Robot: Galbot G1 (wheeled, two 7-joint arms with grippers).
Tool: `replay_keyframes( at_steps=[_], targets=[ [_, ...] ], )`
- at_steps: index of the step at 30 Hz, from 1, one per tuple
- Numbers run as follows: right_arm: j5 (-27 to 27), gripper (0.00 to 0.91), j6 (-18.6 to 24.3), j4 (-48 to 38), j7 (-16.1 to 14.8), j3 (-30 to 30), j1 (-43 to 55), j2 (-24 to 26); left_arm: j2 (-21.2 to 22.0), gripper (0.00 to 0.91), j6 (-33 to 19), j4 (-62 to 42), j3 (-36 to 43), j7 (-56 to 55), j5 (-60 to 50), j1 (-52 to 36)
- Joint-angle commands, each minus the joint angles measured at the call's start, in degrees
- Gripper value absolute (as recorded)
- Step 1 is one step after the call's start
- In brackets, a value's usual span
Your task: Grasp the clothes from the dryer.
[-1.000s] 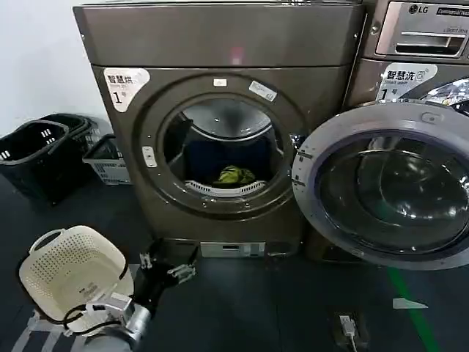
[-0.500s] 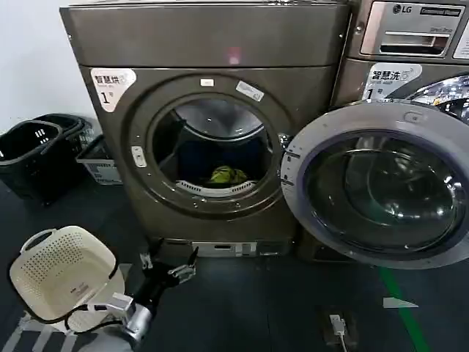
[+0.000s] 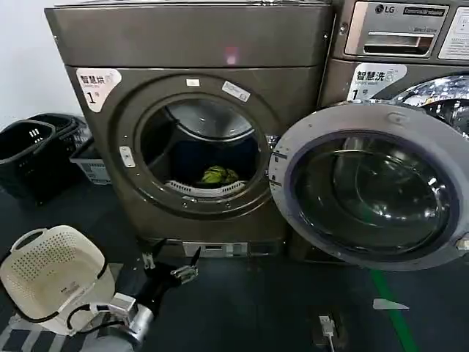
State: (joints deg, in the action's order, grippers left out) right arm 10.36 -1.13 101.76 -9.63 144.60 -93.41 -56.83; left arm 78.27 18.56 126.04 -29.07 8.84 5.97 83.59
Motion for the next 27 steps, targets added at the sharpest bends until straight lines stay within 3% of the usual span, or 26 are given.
replay_keyframes(
  at_steps=[1,3,8,27],
  targets=[
    [-2.2,0.907,-0.16,-0.01,0.87,0.05,-0.02,0.07,0.03,0.907,-0.01,0.1,0.05,0.13,-0.23,0.05],
    [-3.79,0.907,-0.48,-0.03,1.19,-0.21,-0.05,0.08,0.1,0.907,0.05,0.11,0.11,0.13,-0.27,0.05],
    [-2.34,0.907,2.02,-0.51,0.92,0.4,0.3,0.66,0.19,0.907,0.1,0.19,0.16,0.16,-0.53,0.18],
    [-0.46,0.907,3.41,-1.09,0.37,1.42,-0.2,0.95,0.08,0.907,-0.69,0.63,0.38,-0.36,-0.35,0.14]
  ],
)
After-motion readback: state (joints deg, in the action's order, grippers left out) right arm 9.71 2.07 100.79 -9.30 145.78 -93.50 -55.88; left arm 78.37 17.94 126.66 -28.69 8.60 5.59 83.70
